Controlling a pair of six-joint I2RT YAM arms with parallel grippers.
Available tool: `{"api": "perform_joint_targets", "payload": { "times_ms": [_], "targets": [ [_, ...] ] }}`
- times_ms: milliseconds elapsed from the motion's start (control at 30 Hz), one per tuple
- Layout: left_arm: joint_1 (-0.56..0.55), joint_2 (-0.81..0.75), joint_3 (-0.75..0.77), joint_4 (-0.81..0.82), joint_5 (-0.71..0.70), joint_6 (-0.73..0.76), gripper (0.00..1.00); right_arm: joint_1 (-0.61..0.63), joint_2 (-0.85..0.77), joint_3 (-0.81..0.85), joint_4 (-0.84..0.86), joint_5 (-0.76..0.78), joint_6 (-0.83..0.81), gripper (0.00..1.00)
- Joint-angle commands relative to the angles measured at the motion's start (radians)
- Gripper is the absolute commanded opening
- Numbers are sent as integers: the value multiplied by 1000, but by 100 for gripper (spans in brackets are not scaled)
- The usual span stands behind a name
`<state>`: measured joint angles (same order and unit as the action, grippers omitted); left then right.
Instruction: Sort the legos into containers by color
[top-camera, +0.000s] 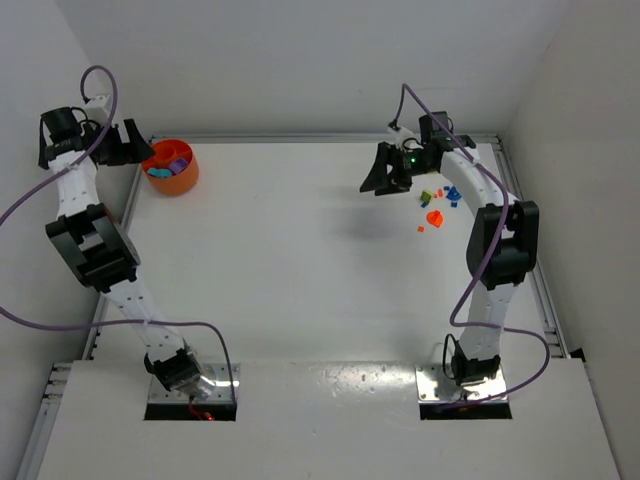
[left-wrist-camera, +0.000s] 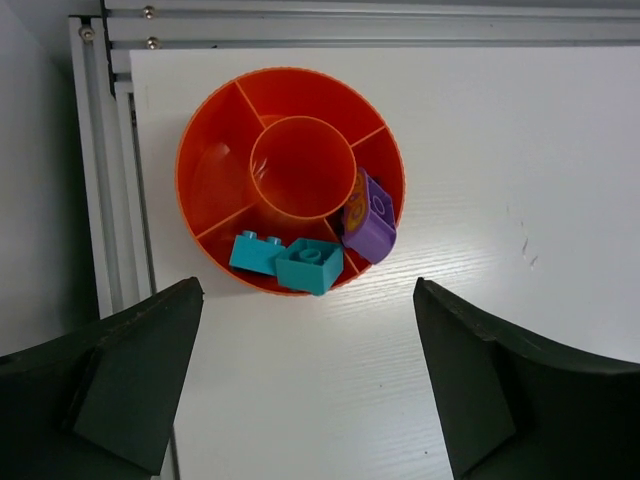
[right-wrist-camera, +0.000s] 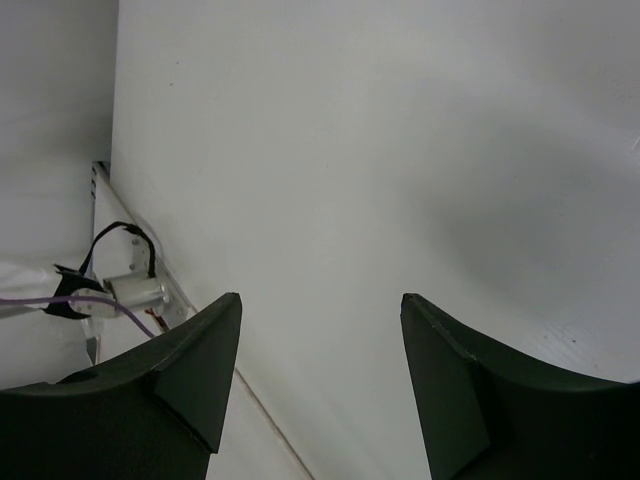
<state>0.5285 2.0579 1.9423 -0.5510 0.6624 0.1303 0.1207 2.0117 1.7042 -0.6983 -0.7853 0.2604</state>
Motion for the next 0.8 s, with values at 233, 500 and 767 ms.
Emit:
{"api": "perform_joint_targets", "payload": {
  "times_ms": [233,500,767],
  "targets": [
    [-5,119,136,-49,101,9,95,13,-34,-3,22,-5,-30,66],
    [-35,153,150,-49,129,-3,95,13,-34,-3,22,4,-30,66],
    [-53,153,129,-49,155,-21,95,13,-25,-3,22,4,-30,66]
  ]
}}
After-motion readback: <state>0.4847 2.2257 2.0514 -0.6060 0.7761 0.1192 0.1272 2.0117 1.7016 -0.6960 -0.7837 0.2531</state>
